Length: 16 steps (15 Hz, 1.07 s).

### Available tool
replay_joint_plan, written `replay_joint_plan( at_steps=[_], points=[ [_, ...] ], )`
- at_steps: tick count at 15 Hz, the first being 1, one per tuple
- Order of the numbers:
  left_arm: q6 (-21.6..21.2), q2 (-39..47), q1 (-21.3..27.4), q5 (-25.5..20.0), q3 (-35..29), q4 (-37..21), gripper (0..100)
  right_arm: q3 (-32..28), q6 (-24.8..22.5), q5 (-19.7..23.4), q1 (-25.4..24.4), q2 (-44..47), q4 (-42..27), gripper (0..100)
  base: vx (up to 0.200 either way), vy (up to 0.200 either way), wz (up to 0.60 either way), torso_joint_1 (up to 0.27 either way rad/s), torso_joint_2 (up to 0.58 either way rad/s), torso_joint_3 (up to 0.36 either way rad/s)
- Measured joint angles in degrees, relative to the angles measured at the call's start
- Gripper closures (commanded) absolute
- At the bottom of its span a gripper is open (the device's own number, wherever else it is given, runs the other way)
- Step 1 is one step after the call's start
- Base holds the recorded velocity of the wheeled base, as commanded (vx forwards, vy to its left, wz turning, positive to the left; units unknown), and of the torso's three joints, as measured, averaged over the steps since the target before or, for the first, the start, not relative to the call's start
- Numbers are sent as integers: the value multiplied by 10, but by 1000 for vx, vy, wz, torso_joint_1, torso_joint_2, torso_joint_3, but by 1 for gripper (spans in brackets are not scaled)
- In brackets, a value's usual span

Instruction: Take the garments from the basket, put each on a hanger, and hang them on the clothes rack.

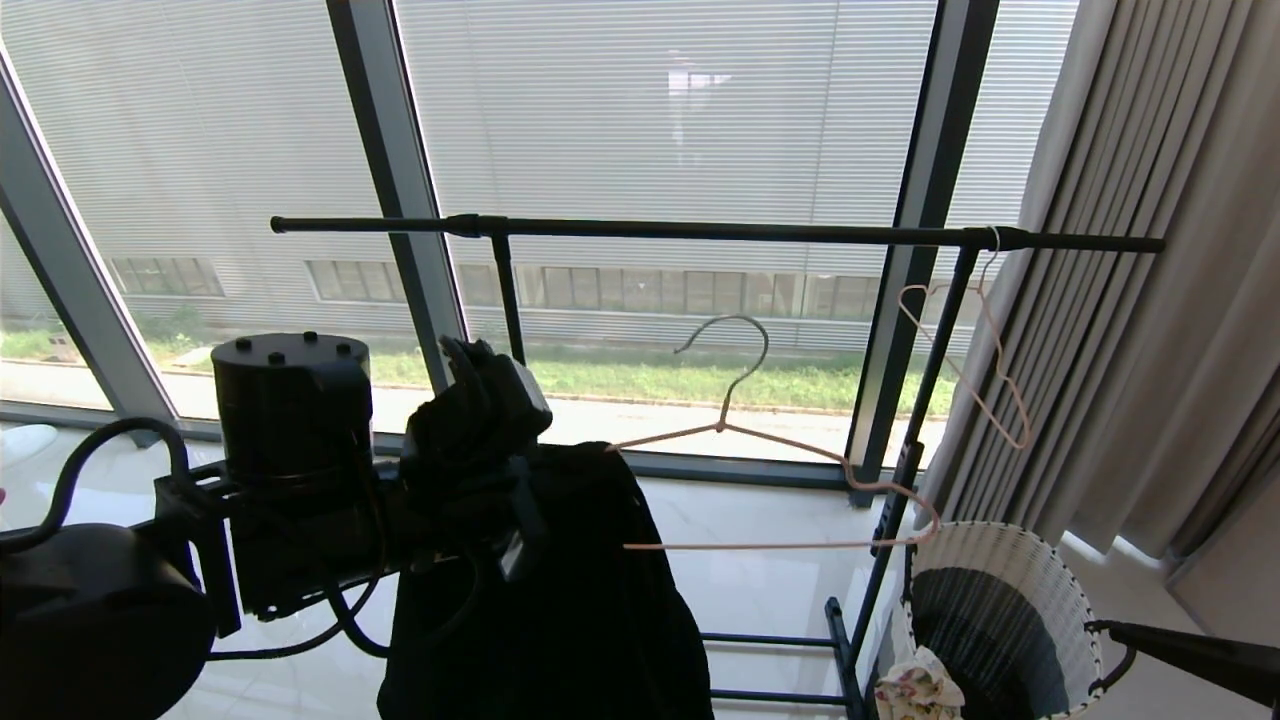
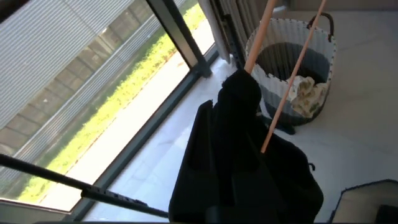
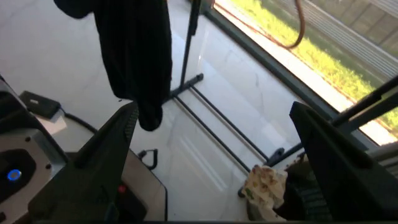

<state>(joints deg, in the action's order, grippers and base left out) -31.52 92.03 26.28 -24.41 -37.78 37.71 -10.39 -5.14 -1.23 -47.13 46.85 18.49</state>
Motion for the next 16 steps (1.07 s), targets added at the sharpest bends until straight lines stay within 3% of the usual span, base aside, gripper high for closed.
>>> replay_joint_plan(
  at_steps=[2,5,7,9,11,16],
  points=[
    [51,3,-17,1,-50,-22,100,-2,-28,-2,25,-11,-68,0,0,0,0,0,0,0],
    [59,-9,-22,1,-70,-43,100,4,-100,1,34,-17,-74,0,0,0,0,0,0,0],
    [62,-13,-22,0,-76,-44,100,6,-111,23,34,-17,-71,0,0,0,0,0,0,0],
    [75,-15,-22,0,-84,-44,100,-6,-51,52,35,-2,-61,0,0,0,0,0,0,0],
    [82,-14,-23,0,-95,-43,100,-25,45,59,32,41,-16,0,0,0,0,0,0,0],
    [82,4,-20,5,-108,-44,100,-94,246,45,24,273,184,0,0,0,0,0,0,0]
  ],
)
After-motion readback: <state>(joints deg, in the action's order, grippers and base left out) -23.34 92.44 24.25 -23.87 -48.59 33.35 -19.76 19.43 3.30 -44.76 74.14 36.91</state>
